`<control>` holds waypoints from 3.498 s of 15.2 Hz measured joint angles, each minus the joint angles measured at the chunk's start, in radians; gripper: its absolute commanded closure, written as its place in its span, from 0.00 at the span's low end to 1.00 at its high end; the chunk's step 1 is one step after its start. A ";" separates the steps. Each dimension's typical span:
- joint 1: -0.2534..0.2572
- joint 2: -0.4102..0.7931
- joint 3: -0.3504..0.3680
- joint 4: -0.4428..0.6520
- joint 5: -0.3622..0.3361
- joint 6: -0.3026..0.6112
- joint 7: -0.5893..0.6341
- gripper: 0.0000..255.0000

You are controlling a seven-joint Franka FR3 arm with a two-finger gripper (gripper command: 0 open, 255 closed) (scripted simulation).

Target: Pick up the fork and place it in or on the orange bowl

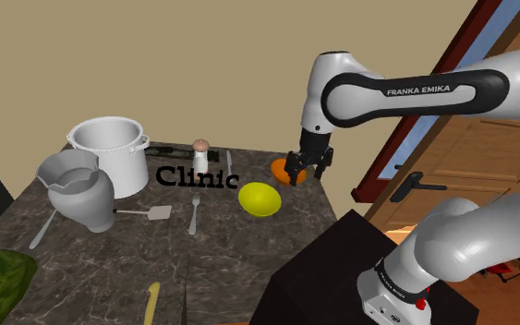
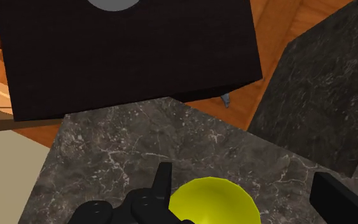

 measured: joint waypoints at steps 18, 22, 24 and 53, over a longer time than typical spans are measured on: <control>0.054 0.693 0.134 0.337 -0.131 0.415 0.421 0.00; 0.100 0.856 0.114 0.477 -0.191 0.447 0.513 0.00; 0.120 0.929 0.099 0.552 -0.212 0.448 0.546 0.00; 0.233 1.325 0.026 0.939 -0.282 0.480 0.667 1.00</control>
